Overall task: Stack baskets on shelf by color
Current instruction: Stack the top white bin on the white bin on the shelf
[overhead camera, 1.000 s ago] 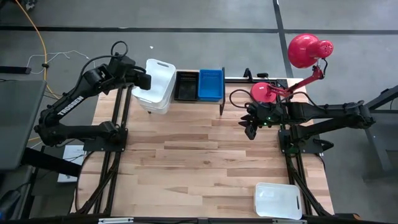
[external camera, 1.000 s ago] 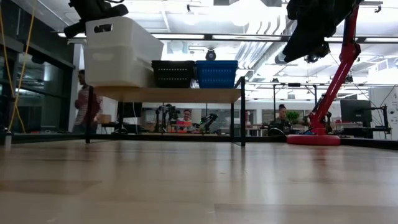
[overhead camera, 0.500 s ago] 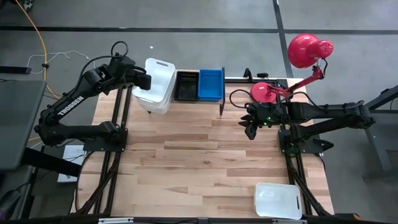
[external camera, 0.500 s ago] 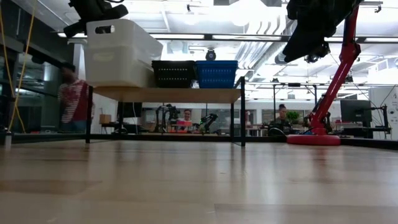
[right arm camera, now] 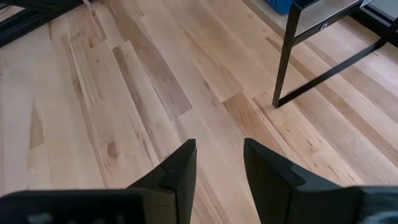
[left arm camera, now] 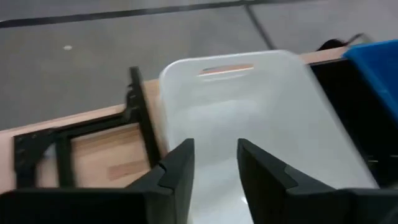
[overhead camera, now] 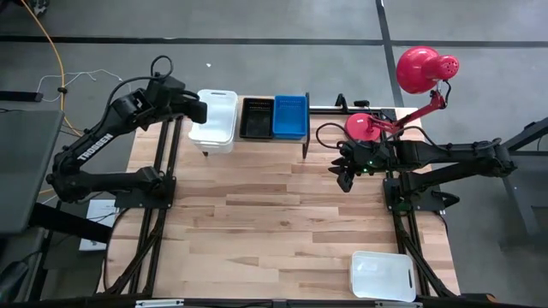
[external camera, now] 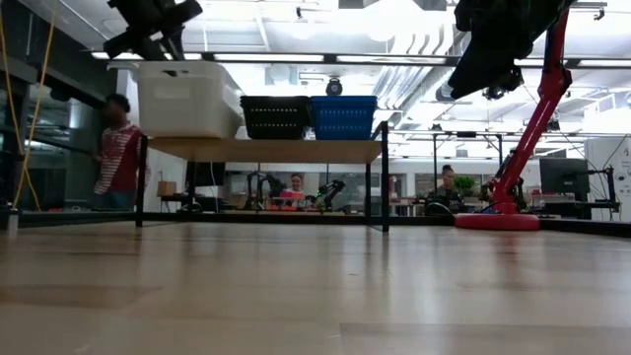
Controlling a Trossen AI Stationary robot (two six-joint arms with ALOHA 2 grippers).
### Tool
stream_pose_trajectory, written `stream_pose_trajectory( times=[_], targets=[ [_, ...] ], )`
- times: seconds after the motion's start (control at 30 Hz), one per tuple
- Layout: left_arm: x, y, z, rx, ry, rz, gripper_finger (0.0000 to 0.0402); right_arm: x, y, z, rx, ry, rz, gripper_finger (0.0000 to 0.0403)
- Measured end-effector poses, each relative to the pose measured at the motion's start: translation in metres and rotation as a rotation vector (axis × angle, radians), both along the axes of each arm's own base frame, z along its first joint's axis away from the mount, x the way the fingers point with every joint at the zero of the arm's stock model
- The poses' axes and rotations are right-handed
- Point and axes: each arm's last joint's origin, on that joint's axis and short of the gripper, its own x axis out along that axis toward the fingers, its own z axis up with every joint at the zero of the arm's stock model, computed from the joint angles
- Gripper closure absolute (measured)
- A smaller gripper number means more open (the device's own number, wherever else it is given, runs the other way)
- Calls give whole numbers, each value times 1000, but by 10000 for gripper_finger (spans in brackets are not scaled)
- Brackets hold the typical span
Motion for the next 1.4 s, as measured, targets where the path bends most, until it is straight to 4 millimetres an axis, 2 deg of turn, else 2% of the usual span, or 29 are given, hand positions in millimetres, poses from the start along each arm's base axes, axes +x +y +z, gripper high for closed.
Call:
stream_pose_trajectory(
  times=[0.23, 0.4, 0.5, 0.63, 0.73, 0.97, 1.13, 1.4],
  targets=[
    [-4, -11, 20, 100, -196, -126, 256, 0, 0, 0, 0, 0, -1, 281],
    [-7, -29, 35, 168, -310, -387, 258, 0, 0, 0, 0, 0, 0, 281],
    [-6, -44, 36, 202, -267, -578, 280, 0, 0, 0, 0, 0, 0, 281],
    [-1, -66, 25, 149, -132, -736, 341, 0, 0, 0, 0, 0, -1, 281],
    [9, -80, 9, 137, -17, -817, 390, 0, 0, 0, -1, 0, -1, 281],
    [37, -122, -47, 198, 252, -1060, 400, 0, -1, 0, -5, 0, -8, 281],
    [50, -136, -74, 307, 457, -934, 401, 0, -1, 0, -5, 0, -8, 281],
    [65, -129, -87, 415, 649, -771, 401, 0, -1, 0, -5, 0, -9, 281]
  ],
)
